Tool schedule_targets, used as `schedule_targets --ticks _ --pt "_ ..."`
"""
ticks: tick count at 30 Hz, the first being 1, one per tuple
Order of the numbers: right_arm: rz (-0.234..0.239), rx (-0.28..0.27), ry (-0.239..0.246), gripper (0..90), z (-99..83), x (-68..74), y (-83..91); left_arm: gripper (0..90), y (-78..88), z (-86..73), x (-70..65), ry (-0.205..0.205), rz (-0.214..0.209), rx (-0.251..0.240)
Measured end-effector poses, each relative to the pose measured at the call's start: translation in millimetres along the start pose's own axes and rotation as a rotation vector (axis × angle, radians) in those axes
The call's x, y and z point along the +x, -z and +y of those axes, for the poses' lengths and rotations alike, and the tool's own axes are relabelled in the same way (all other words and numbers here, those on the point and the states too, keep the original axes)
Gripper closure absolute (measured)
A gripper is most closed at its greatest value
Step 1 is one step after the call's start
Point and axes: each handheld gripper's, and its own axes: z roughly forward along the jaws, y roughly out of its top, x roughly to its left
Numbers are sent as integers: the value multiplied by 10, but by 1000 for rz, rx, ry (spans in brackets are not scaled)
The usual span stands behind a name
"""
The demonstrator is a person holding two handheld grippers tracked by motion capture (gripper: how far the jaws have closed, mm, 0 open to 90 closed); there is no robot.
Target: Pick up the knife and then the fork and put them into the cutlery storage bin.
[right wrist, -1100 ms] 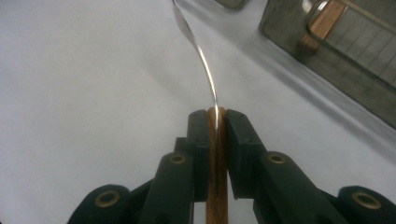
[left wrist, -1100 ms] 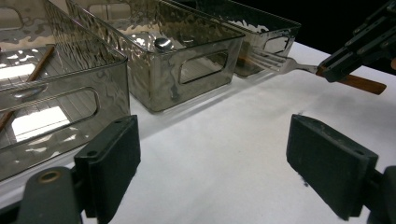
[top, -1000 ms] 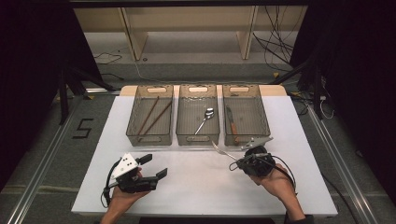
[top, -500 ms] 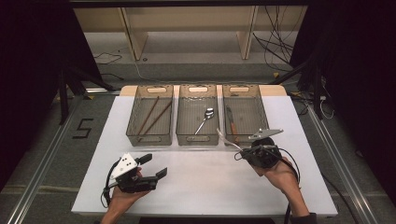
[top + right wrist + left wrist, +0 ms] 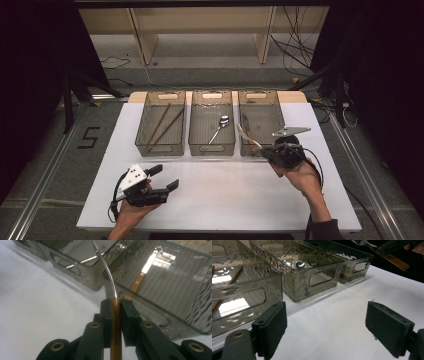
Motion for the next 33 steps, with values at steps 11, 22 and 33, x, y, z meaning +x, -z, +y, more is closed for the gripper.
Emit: schedule_targets --ticks 11,22,33 --pt "-37 -25 -62 812 248 -208 -119 172 3 0 3 1 -1 -1" --pt "-74 -37 -104 812 531 -373 -154 172 -3 -2 -1 1 -3 -1" --pt "-86 -33 -152 812 792 -492 -303 172 4 -1 5 3 -1 -2"
